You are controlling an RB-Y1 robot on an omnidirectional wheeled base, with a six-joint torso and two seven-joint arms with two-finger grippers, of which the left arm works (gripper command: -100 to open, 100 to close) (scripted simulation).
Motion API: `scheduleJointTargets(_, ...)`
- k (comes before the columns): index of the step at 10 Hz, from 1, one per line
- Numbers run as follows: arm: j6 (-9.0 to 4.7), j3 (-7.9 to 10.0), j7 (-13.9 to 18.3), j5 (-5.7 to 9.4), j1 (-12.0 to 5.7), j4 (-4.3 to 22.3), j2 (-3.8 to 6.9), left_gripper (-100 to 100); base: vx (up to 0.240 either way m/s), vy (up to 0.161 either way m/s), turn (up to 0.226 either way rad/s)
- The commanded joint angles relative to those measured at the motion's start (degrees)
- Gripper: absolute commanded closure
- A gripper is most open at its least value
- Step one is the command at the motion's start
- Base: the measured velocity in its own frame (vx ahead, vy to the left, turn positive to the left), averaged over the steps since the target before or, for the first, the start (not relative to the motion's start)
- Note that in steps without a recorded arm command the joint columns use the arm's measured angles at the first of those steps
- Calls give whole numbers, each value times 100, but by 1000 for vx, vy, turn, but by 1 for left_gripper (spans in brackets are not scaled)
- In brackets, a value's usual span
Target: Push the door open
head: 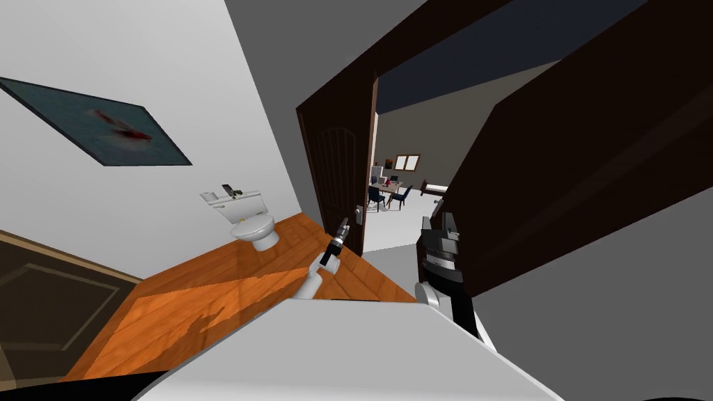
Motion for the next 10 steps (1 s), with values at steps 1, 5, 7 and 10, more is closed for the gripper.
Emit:
scheduleJointTargets(1, 28, -60, 47, 11, -147, 236, -10, -100, 42, 89, -72)
scheduleJointTargets(5, 88, -203, 146, 33, -515, 838, -72, -100, 66, 106, -78)
scheduleJointTargets(7, 116, -270, 192, 43, -686, 1119, -105, -100, 54, 104, -68)
scheduleJointTargets(10, 154, -361, 255, 57, -919, 1501, -158, -100, 61, 102, -60)
